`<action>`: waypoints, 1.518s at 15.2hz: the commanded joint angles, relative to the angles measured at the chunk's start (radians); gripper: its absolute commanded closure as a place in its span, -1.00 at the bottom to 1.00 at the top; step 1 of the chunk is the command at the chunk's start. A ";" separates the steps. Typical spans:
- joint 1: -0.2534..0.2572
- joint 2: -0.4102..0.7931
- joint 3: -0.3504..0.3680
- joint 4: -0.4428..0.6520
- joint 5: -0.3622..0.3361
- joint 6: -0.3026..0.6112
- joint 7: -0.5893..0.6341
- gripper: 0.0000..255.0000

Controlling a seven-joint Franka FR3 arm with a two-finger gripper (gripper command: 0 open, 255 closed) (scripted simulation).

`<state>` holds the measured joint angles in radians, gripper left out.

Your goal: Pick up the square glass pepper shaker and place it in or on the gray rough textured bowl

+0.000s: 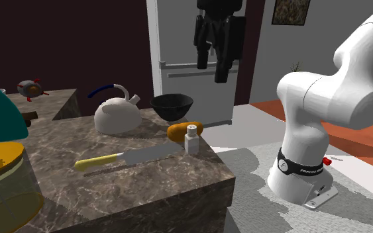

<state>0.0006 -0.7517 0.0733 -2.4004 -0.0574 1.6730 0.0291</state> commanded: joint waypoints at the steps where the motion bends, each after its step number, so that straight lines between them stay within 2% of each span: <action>1: 0.000 0.000 0.000 0.000 0.000 0.000 0.000 -1.00; 9: -0.047 -0.003 -0.167 -0.193 -0.062 0.187 -0.172 -1.00; 17: -0.103 0.113 -0.344 -0.300 -0.127 0.400 -0.349 -1.00; 23: -0.104 0.157 -0.359 -0.355 -0.137 0.499 -0.349 -1.00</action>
<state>-0.1043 -0.6056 -0.2829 -2.7449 -0.1933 2.1495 -0.3208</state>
